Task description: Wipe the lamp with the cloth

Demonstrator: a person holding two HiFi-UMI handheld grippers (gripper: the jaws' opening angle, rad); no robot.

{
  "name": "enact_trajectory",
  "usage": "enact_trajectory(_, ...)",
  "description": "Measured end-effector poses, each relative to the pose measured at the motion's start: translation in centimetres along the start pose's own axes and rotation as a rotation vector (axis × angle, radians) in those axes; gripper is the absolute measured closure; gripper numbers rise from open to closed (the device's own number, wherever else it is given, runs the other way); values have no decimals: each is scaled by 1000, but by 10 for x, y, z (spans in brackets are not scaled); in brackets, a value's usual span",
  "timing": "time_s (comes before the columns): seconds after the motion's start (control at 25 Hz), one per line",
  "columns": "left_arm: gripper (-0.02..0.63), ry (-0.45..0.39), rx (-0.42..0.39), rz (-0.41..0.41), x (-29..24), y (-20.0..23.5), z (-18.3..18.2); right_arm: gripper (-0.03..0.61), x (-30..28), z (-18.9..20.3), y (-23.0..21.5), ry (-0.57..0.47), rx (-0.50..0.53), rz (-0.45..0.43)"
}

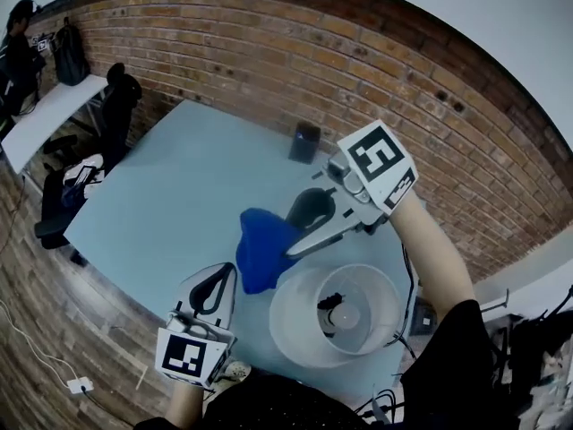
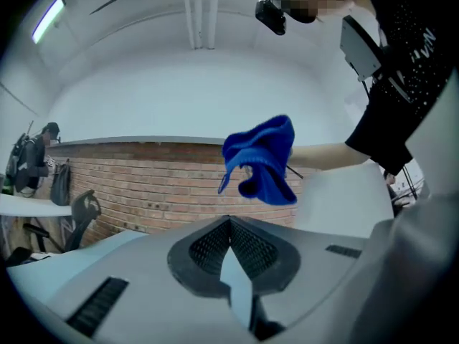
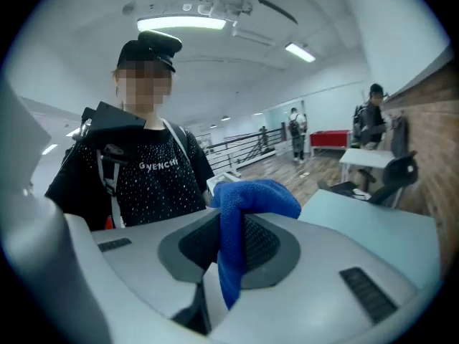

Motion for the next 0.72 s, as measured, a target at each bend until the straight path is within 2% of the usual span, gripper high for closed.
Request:
enact_trajectory(0.16, 606, 16, 3, 112, -9, 0, -11, 517, 18, -45, 53, -18, -96, 291)
enact_trajectory(0.32, 605, 5, 11, 212, -14, 1, -8, 517, 7, -69, 106, -12, -174, 576)
enact_trajectory(0.56, 606, 36, 9, 364, -19, -11, 4, 517, -39, -65, 167, 61, -345, 976)
enact_trajectory(0.64, 606, 18, 7, 403, -19, -18, 7, 517, -57, -55, 178, 79, -397, 1077)
enact_trajectory(0.72, 606, 22, 2, 434, -17, -25, 11, 517, -73, -42, 182, 34, -435, 1153)
Point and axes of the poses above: the fingertips, and each gripper's own axes: x backward along the fingers, y to its left, z out of its underside, the point moved 8 cm from there along x, backward along the fingers, and after that the axes turned 7 degrees about x, right-handed, at the moved point
